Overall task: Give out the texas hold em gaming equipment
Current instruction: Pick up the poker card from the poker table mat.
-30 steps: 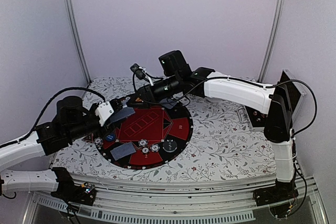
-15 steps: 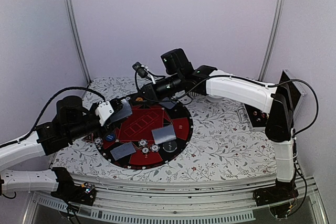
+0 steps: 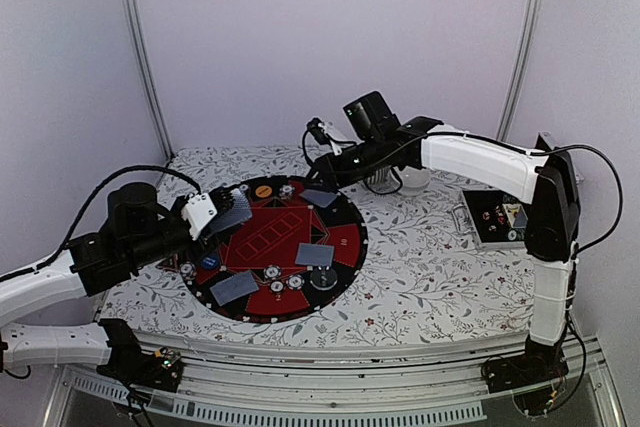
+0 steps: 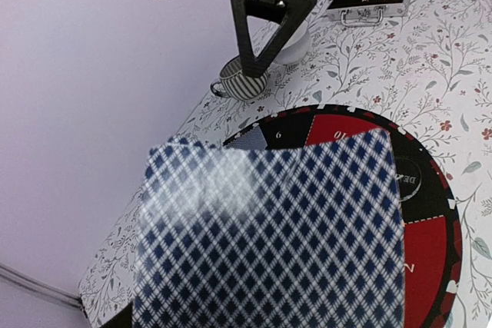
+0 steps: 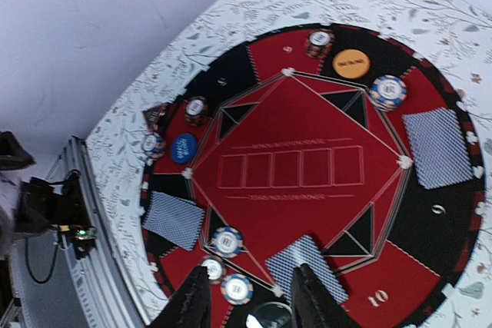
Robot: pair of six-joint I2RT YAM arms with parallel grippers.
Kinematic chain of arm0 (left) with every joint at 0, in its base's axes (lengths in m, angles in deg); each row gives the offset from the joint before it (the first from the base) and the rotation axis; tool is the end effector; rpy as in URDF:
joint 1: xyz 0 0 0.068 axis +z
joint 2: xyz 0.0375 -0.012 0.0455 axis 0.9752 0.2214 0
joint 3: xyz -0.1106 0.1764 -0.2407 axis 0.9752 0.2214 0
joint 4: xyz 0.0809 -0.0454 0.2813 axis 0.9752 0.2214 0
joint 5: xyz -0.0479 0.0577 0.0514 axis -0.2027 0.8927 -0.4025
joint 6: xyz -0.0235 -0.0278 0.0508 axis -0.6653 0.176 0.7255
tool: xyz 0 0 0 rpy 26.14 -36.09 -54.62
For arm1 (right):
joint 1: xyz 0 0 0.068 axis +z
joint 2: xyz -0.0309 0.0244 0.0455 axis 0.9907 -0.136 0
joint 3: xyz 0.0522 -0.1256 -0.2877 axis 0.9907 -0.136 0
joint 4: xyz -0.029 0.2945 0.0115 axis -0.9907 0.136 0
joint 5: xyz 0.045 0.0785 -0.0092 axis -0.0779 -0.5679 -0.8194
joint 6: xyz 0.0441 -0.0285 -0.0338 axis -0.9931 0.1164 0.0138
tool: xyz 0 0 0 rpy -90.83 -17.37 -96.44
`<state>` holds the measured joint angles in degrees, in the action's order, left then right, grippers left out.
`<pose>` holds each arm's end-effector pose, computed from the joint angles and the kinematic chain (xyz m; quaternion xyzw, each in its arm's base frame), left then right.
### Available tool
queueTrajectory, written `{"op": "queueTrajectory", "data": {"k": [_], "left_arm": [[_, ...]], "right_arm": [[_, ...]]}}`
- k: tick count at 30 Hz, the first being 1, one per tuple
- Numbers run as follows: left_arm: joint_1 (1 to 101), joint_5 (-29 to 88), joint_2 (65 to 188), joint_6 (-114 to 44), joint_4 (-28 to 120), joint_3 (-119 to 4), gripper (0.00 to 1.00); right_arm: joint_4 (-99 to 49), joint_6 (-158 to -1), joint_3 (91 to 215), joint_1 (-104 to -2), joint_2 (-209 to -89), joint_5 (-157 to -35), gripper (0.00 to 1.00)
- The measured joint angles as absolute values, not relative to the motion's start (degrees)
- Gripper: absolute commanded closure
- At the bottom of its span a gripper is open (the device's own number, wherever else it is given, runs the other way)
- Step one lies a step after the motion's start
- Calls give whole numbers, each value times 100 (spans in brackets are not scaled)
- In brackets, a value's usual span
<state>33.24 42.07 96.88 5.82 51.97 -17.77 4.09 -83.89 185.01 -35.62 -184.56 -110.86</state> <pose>0.1526 -0.1421 0.2933 0.4593 0.6615 -0.0464 0.5910 0.3581 0.4044 0.3311 -0.3462 0.8179 0.3584 0.2876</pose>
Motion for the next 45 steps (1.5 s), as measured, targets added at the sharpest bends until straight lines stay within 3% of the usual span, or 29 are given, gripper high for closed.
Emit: {"op": "queueTrajectory", "data": {"k": [6,19,45], "left_arm": [[3324,4203,9688,582,5197,-1777,47],[3324,4187,9690,580,5197,-1777,47],[3324,4104,9692,582,5201,-1777,47]], "right_arm": [[782,-8013,17948,-3885,-18497,-10630,46],[1331,-7414,18077,-4025,-19907,-10743,29],[1996,-6544,18919,-3145,-20397,-9624,42]]}}
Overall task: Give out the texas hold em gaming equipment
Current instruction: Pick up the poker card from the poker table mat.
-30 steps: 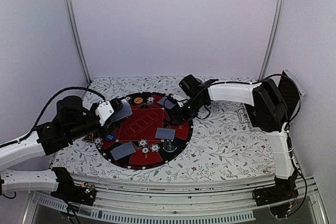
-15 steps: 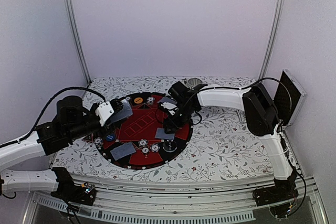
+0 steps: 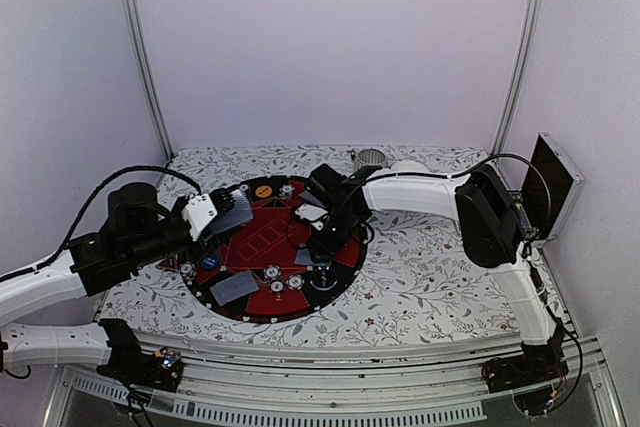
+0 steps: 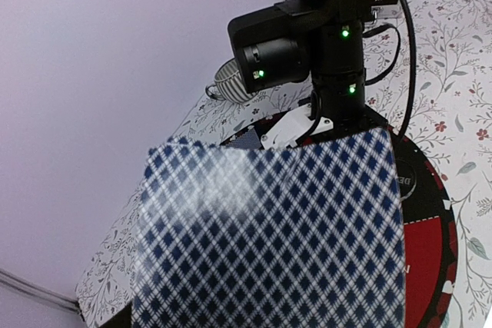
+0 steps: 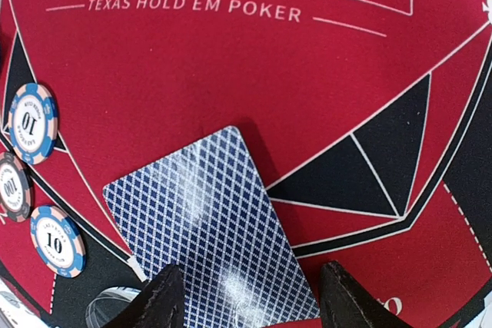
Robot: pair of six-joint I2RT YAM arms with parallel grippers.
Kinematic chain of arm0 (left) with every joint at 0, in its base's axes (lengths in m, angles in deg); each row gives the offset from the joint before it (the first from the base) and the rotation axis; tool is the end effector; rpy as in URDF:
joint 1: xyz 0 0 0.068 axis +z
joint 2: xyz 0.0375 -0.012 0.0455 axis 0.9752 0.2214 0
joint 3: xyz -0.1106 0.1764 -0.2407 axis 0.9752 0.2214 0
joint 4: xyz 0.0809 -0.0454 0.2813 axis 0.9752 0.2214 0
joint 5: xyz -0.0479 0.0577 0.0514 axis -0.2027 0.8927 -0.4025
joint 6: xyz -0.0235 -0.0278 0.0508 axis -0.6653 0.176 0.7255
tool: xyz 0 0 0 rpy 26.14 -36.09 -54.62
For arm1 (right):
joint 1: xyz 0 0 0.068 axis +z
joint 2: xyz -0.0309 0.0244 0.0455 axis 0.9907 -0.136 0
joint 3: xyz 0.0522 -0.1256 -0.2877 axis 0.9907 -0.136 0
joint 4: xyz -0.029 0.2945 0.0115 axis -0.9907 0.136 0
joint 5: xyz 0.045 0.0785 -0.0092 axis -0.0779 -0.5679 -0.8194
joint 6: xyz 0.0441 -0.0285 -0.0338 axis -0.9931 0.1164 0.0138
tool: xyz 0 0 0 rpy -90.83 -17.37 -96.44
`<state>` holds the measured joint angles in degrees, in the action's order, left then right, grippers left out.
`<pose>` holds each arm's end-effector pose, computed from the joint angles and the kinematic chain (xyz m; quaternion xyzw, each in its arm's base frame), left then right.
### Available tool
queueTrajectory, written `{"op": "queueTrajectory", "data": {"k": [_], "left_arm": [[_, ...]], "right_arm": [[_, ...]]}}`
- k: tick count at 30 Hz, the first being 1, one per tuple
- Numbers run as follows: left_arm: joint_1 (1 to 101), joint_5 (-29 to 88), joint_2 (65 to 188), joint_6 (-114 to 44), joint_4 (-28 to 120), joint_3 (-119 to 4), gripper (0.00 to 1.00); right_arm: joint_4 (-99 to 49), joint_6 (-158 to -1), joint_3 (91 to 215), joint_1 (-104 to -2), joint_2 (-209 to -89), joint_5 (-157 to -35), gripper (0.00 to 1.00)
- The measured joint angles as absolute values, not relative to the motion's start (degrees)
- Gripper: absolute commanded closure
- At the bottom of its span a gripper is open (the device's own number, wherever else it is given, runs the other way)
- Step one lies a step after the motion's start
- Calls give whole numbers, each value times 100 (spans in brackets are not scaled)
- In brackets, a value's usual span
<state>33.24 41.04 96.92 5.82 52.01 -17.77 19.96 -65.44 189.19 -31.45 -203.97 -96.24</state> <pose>0.1521 -0.1428 0.2931 0.4640 0.6589 -0.0536 0.5897 0.3542 0.4433 0.1528 -0.4842 0.8546 0.1262 0.1386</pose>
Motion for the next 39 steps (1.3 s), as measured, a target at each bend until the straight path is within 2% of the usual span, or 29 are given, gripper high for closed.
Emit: {"op": "queueTrajectory", "data": {"k": [5,10,13,14,28,35,39], "left_arm": [[3324,4102,9692,582,5204,-1777,47],[3324,4102,9695,582,5204,-1777,47],[3324,4102,9701,582,5201,-1777,47],[3324,4102,9705,582,5204,-1777,47],[3324,4102,9723,582,5208,-1777,47],[3324,4104,9723,582,5208,-1777,47],[3324,4104,9721,582,5208,-1777,47]], "right_arm": [[2131,-6511,19043,-3031,-20476,-9255,55],[2225,-6599,19161,-3029,-20530,-9152,76],[2262,-6686,19209,-3029,-20552,-9132,95],[2264,-6660,19225,-3029,-20559,-9130,97],[2221,-6962,19196,-3101,-20510,-9261,98],[1880,-7200,18742,-3357,-19846,-9462,98],[1672,-7316,18731,-3457,-19490,-9006,98]]}}
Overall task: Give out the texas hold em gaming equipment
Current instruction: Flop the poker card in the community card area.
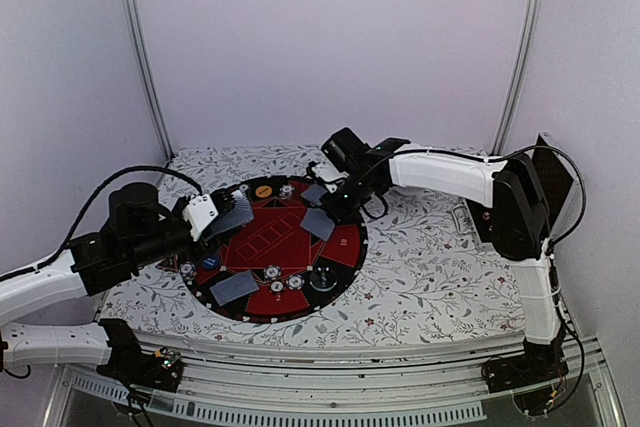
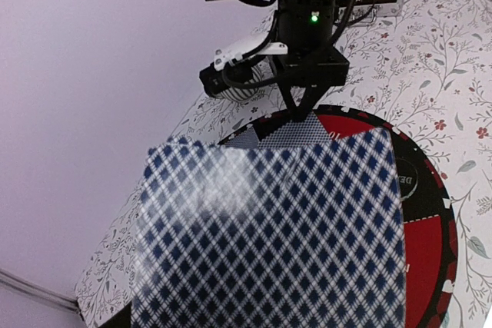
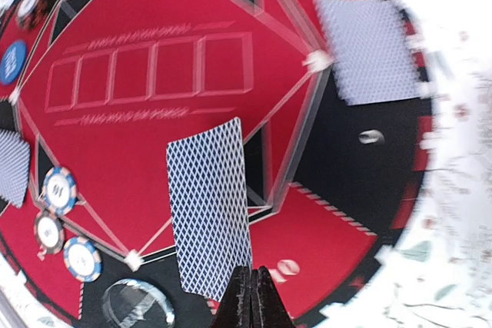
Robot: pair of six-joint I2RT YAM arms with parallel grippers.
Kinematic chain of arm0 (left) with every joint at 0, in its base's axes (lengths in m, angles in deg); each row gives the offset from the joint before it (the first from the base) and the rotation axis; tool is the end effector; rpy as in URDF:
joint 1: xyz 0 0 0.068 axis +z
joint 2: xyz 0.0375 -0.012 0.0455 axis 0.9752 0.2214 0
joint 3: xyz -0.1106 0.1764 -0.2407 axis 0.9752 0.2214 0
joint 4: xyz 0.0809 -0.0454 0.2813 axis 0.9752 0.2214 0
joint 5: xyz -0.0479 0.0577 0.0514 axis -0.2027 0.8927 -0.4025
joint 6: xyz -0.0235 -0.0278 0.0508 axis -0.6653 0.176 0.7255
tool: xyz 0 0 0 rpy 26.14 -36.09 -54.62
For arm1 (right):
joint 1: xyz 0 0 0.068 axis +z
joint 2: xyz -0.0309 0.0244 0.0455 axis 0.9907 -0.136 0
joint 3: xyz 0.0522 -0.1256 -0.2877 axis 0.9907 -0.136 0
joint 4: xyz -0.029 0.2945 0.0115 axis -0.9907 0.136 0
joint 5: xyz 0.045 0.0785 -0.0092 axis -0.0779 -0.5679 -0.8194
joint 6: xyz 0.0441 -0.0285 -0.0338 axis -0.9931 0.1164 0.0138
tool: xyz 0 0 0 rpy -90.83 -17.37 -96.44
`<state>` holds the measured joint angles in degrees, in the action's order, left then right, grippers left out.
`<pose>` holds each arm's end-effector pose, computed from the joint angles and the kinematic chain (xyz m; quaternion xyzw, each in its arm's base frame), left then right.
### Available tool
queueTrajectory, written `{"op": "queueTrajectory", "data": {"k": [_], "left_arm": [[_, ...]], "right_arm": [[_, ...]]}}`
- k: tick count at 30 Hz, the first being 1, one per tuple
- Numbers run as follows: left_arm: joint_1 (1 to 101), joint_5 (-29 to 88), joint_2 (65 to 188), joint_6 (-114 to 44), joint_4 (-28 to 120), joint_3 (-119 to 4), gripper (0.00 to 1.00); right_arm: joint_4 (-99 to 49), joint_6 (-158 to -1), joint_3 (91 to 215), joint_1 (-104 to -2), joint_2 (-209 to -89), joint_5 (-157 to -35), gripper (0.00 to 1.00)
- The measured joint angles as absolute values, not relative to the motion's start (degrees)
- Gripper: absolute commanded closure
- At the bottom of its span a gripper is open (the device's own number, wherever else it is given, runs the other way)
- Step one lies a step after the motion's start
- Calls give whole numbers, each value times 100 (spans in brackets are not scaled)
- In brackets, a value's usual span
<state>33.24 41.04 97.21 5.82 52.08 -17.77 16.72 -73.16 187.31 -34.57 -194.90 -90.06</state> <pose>0.1527 -0.1434 0.2920 0.4652 0.6603 -0.0532 0.5872 0.3741 0.4117 0.2303 -0.3865 0.8834 0.1195 0.2366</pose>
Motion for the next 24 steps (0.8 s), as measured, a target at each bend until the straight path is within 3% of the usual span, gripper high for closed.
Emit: {"op": "queueTrajectory", "data": {"k": [15,24], "left_arm": [[3324,4122,9719,584,5208,-1777,47],[3324,4133,9710,586,5208,-1777,47]], "right_arm": [[1167,-6656,18654,-3208,-19363,-4763,98],[848,-6055,18674,-2178,-20340,-4315,98]]}}
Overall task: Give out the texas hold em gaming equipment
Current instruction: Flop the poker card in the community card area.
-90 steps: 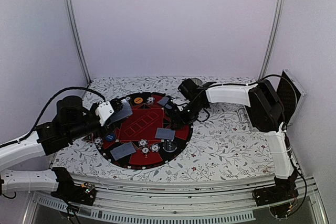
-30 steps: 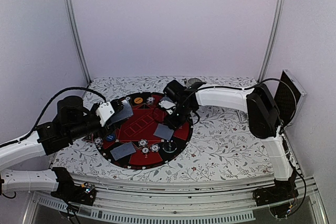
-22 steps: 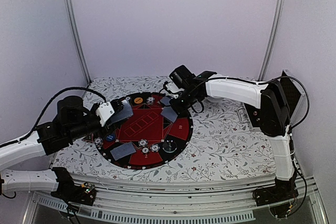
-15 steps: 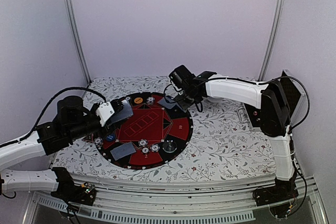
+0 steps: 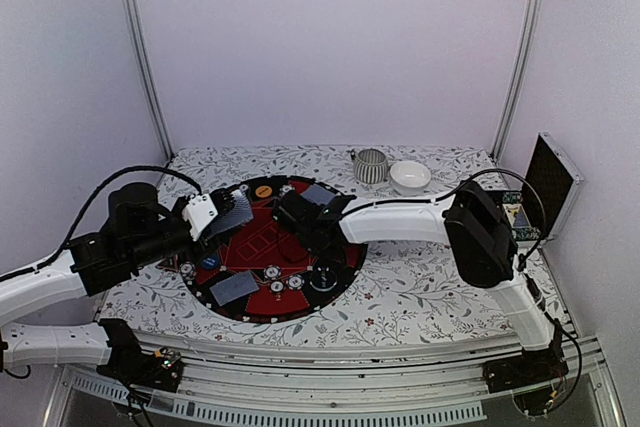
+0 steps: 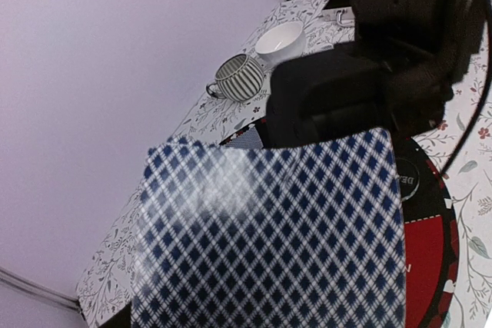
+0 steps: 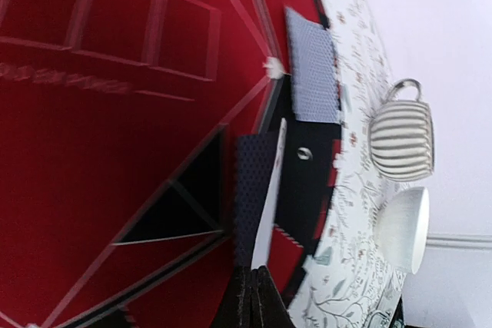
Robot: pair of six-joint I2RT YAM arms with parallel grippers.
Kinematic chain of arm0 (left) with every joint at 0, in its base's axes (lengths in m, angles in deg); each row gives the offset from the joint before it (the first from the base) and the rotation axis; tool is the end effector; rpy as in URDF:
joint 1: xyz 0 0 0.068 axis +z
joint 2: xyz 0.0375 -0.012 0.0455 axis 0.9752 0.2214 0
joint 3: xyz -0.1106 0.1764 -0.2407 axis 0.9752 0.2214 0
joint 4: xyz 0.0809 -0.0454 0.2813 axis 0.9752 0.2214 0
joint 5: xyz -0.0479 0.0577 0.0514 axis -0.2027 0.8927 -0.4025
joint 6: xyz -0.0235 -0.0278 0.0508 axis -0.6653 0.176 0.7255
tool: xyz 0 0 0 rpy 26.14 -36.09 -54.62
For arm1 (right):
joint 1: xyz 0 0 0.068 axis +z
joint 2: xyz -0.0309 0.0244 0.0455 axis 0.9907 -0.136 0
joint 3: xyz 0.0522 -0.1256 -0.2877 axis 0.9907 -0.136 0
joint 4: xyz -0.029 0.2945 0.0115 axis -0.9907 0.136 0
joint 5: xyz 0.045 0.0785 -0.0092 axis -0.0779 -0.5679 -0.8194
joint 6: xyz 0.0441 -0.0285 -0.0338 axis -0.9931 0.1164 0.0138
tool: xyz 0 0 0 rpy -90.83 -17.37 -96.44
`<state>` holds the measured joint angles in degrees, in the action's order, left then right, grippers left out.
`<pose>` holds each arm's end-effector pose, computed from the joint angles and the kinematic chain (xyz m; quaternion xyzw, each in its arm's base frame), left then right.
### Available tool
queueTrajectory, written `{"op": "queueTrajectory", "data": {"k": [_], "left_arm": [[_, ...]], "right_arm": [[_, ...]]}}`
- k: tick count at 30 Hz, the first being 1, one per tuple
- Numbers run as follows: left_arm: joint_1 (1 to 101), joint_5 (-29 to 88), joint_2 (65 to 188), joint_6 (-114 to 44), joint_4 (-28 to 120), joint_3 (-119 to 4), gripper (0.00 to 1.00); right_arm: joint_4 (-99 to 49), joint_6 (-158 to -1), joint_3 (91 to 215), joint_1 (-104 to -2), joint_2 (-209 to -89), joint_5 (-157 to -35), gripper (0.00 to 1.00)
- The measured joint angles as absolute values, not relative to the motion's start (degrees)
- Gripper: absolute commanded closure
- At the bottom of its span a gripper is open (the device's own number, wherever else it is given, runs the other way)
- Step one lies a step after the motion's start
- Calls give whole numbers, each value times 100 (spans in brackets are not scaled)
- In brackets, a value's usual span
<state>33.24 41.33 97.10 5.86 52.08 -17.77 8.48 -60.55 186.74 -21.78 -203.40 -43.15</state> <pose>0.1526 -0.1430 0.2924 0.4638 0.6606 -0.0511 0.5882 0.3132 0.4828 0.1664 -0.4449 0.7785 -0.2426 0.3703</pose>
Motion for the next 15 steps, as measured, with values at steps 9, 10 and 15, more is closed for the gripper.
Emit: {"op": "queueTrajectory", "data": {"k": [9,10,15], "left_arm": [[3324,4157,9675,589,5206,-1777,47],[3324,4161,9675,589,5206,-1777,46],[3324,4172,9675,589,5208,-1777,47]], "right_arm": [[887,-6015,18976,-1394,-20902,-5139,98],[887,-6065,19028,-1387,-20902,-5290,98],[850,-6249,19260,-1438,-20902,-5992,98]]}}
